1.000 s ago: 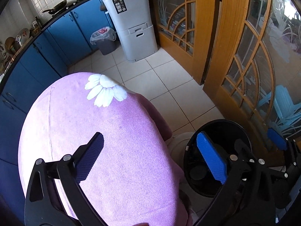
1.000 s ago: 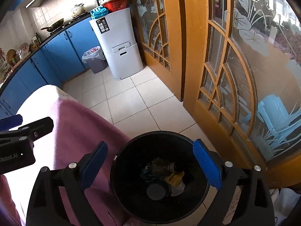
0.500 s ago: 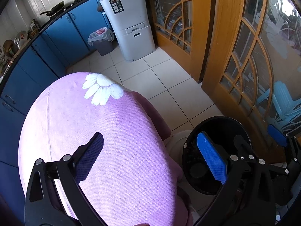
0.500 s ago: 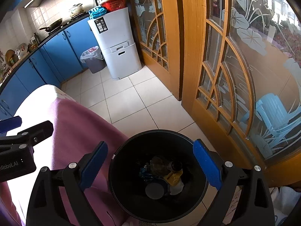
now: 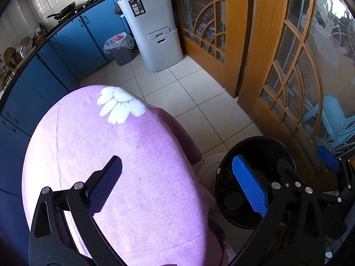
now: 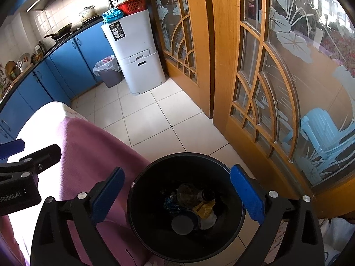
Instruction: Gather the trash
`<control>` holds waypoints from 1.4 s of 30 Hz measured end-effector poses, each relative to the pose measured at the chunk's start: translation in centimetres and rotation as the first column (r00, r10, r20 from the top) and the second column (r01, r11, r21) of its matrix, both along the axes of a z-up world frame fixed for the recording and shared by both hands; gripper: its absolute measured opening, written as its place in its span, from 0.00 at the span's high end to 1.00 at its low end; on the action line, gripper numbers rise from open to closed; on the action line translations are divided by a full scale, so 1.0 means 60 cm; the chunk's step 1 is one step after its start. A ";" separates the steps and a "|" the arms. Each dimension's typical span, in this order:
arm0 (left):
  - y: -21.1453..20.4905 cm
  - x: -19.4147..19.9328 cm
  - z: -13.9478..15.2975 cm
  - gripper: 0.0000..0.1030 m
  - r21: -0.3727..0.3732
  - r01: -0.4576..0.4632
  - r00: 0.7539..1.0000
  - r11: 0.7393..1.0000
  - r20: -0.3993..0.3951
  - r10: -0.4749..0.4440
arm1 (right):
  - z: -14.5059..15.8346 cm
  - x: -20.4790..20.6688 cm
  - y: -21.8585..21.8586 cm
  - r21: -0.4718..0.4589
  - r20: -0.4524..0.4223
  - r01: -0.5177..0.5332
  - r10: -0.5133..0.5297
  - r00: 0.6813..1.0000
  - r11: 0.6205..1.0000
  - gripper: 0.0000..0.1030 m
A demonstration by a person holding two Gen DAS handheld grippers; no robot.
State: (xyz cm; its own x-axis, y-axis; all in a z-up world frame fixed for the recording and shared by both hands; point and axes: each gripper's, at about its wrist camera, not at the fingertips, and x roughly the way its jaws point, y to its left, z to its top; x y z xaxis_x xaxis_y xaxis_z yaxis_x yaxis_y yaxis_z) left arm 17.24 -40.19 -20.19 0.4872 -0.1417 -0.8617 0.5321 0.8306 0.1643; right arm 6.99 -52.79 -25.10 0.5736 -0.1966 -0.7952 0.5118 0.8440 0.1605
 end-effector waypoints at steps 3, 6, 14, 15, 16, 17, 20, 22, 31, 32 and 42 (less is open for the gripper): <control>-0.001 -0.001 0.000 0.04 0.002 0.002 1.000 1.000 0.000 -0.002 | 0.000 0.000 -0.002 0.002 -0.003 0.004 -0.004 1.000 1.000 0.08; -0.004 -0.002 -0.001 0.04 0.003 0.004 1.000 1.000 0.001 -0.004 | 0.000 -0.001 -0.002 0.002 -0.003 0.005 -0.005 1.000 1.000 0.08; -0.007 -0.005 -0.002 0.04 0.005 0.006 1.000 1.000 0.008 -0.006 | -0.001 -0.002 -0.003 0.005 -0.003 0.005 -0.005 1.000 1.000 0.08; -0.007 -0.005 -0.002 0.04 0.006 0.006 1.000 1.000 0.008 -0.006 | -0.001 -0.001 -0.002 0.004 -0.003 0.004 -0.004 1.000 1.000 0.08; -0.007 -0.005 -0.002 0.04 0.006 0.006 1.000 1.000 0.006 -0.006 | -0.001 -0.001 -0.002 0.003 -0.003 0.004 -0.004 1.000 1.000 0.08; -0.007 -0.005 -0.003 0.04 0.005 0.005 1.000 1.000 0.004 -0.006 | -0.001 -0.001 -0.002 0.004 -0.003 0.004 -0.004 1.000 1.000 0.08; -0.006 -0.006 -0.002 0.04 0.009 0.007 1.000 1.000 0.008 -0.008 | -0.001 -0.002 -0.003 0.004 -0.002 0.006 -0.006 1.000 1.000 0.08; -0.005 -0.007 -0.002 0.04 0.009 0.008 1.000 1.000 0.009 -0.008 | -0.001 -0.002 -0.003 0.004 -0.003 0.006 -0.006 1.000 1.000 0.08; -0.005 -0.007 -0.002 0.04 0.011 0.009 1.000 1.000 0.012 -0.009 | -0.001 -0.002 -0.004 0.004 -0.002 0.005 -0.005 1.000 1.000 0.08; -0.005 -0.007 -0.002 0.04 0.012 0.008 1.000 1.000 0.012 -0.009 | -0.001 -0.002 -0.004 0.004 -0.002 0.006 -0.006 1.000 1.000 0.08; -0.007 -0.008 0.000 0.04 0.012 0.009 1.000 1.000 0.013 -0.009 | -0.001 -0.002 -0.003 0.005 -0.002 0.006 -0.006 1.000 1.000 0.08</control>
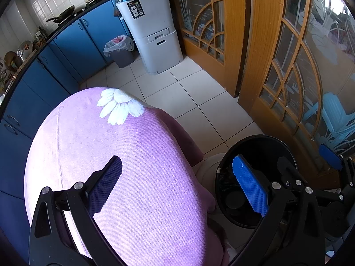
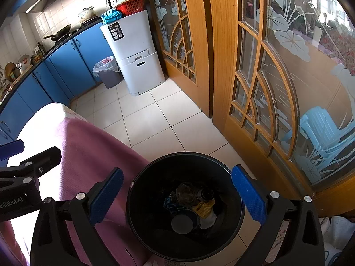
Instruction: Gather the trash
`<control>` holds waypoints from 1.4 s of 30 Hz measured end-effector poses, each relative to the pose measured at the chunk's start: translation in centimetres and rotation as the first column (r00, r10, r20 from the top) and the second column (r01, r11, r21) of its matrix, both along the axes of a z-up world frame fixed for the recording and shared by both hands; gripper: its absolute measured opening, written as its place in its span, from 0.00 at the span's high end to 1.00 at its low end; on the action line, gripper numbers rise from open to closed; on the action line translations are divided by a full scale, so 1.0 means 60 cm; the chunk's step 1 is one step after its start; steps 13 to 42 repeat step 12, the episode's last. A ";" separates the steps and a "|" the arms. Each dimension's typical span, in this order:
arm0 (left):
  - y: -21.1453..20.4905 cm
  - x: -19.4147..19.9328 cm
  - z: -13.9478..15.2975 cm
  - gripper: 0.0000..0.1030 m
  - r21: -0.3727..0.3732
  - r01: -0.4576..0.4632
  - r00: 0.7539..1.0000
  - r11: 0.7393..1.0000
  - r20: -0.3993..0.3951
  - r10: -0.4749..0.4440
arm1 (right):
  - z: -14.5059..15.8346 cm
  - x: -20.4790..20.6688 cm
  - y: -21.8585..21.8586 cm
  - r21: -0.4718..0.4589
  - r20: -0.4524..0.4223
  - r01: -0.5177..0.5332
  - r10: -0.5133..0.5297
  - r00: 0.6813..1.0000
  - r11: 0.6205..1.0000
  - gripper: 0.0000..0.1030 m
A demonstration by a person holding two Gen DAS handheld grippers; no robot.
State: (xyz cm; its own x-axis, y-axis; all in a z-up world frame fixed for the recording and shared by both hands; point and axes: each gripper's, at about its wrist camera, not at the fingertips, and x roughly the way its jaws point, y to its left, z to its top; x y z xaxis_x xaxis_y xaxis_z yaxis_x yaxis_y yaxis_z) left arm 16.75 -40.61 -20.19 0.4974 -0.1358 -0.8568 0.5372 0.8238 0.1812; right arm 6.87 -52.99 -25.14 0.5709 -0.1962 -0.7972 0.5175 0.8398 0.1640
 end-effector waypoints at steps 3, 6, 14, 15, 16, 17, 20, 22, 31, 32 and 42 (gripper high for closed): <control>-0.001 0.000 0.000 0.04 0.000 0.000 1.000 1.000 -0.001 0.000 | 0.000 0.000 0.001 -0.002 0.000 -0.001 0.001 1.000 1.000 0.08; -0.001 0.000 0.000 0.04 0.000 -0.001 1.000 1.000 -0.003 0.001 | 0.001 0.000 0.000 -0.001 0.001 -0.001 0.001 1.000 1.000 0.08; 0.000 -0.002 0.001 0.04 0.003 -0.001 1.000 1.000 -0.007 0.001 | 0.001 0.000 0.001 -0.002 0.001 -0.002 0.002 1.000 1.000 0.08; 0.000 -0.002 0.001 0.04 0.003 -0.001 1.000 1.000 -0.007 0.001 | 0.001 0.000 0.001 -0.002 0.001 -0.002 0.002 1.000 1.000 0.08; 0.000 -0.002 0.001 0.04 0.003 -0.001 1.000 1.000 -0.007 0.001 | 0.001 0.000 0.001 -0.002 0.001 -0.002 0.002 1.000 1.000 0.08; 0.000 -0.002 0.001 0.04 0.003 -0.001 1.000 1.000 -0.007 0.001 | 0.001 0.000 0.001 -0.002 0.001 -0.002 0.002 1.000 1.000 0.08; 0.000 -0.002 0.001 0.04 0.003 -0.001 1.000 1.000 -0.007 0.001 | 0.001 0.000 0.001 -0.002 0.001 -0.002 0.002 1.000 1.000 0.08; 0.000 -0.002 0.001 0.04 0.003 -0.001 1.000 1.000 -0.007 0.001 | 0.001 0.000 0.001 -0.002 0.001 -0.002 0.002 1.000 1.000 0.08; 0.000 -0.002 0.001 0.04 0.003 -0.001 1.000 1.000 -0.007 0.001 | 0.001 0.000 0.001 -0.002 0.001 -0.002 0.002 1.000 1.000 0.08; 0.000 -0.002 0.001 0.04 0.003 -0.001 1.000 1.000 -0.007 0.001 | 0.001 0.000 0.001 -0.002 0.001 -0.002 0.002 1.000 1.000 0.08; 0.000 -0.002 0.001 0.04 0.003 -0.001 1.000 1.000 -0.007 0.001 | 0.001 0.000 0.001 -0.002 0.001 -0.002 0.002 1.000 1.000 0.08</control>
